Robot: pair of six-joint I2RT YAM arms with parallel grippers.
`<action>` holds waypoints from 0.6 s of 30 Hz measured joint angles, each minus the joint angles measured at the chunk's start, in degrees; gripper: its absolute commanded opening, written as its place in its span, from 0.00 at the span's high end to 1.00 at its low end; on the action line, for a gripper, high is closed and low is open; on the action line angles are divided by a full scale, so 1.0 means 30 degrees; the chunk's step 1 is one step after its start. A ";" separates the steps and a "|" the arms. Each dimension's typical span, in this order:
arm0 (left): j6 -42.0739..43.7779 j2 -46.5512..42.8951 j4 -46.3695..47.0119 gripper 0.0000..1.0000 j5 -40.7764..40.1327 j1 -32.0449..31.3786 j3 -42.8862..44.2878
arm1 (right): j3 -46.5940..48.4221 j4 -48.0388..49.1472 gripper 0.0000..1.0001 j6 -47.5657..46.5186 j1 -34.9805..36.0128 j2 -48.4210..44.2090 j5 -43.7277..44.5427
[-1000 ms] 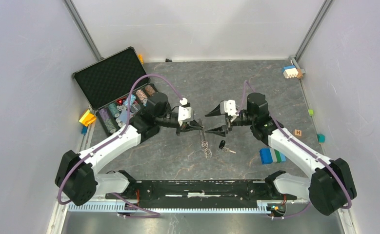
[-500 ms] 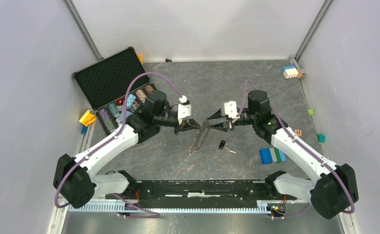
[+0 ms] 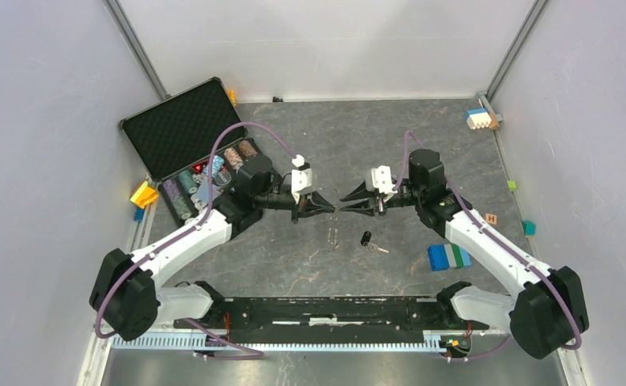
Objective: Put the keys on the keyring
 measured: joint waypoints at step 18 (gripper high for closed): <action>-0.2280 0.0160 0.5144 0.98 -0.0138 0.0248 -0.1603 | -0.0051 -0.0860 0.79 -0.0546 0.0051 0.0117 0.0044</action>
